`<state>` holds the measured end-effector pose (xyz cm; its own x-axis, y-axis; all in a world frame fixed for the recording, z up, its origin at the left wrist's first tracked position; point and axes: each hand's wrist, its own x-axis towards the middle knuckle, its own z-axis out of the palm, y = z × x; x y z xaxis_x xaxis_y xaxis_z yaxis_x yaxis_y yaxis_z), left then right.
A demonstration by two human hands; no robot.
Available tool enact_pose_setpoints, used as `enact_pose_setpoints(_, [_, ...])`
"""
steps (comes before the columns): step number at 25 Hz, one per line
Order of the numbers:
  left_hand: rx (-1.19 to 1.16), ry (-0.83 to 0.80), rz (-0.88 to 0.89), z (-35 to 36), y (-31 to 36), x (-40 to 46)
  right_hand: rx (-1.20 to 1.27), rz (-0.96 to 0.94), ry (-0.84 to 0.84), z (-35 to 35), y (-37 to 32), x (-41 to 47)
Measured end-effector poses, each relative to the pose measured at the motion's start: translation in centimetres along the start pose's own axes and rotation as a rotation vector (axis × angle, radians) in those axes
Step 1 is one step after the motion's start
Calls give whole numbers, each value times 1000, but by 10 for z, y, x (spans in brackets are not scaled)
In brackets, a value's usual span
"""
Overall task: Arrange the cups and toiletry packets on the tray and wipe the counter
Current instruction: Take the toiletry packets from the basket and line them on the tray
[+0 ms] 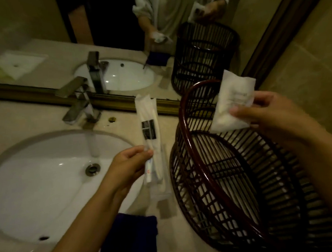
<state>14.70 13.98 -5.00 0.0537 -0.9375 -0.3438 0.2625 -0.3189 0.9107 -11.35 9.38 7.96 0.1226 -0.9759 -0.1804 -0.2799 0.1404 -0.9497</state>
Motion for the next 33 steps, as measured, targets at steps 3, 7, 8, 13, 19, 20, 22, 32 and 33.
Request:
enact_pose_setpoints(3, [-19,-38,49,3,12,-20,157,-78,-45,43,-18,-23])
enact_pose_setpoints(7, [-16,-21,121,-3,22,-55,257,-149,-153,88,-26,-48])
enact_pose_setpoints(8, [-10,1,131,-3,23,-63,262,-146,-180,97,-23,-49])
enact_pose_setpoints(13, [35,102,184,-15,14,-100,210,-116,-186,146,8,-46])
enact_pose_setpoints(19, [-5,211,113,-50,-10,-132,90,-158,-222,202,34,-58])
enact_pose_setpoints(20, [-35,210,94,-57,-12,-137,82,-151,-229,212,37,-62])
enact_pose_setpoints(22, [-130,174,69,-74,-16,-148,55,-143,-249,232,42,-72])
enact_pose_setpoints(32, [-193,362,61,-224,-35,-217,41,-126,-458,388,44,-128])
enact_pose_setpoints(33, [-198,381,67,-243,-36,-226,60,-104,-514,405,42,-135])
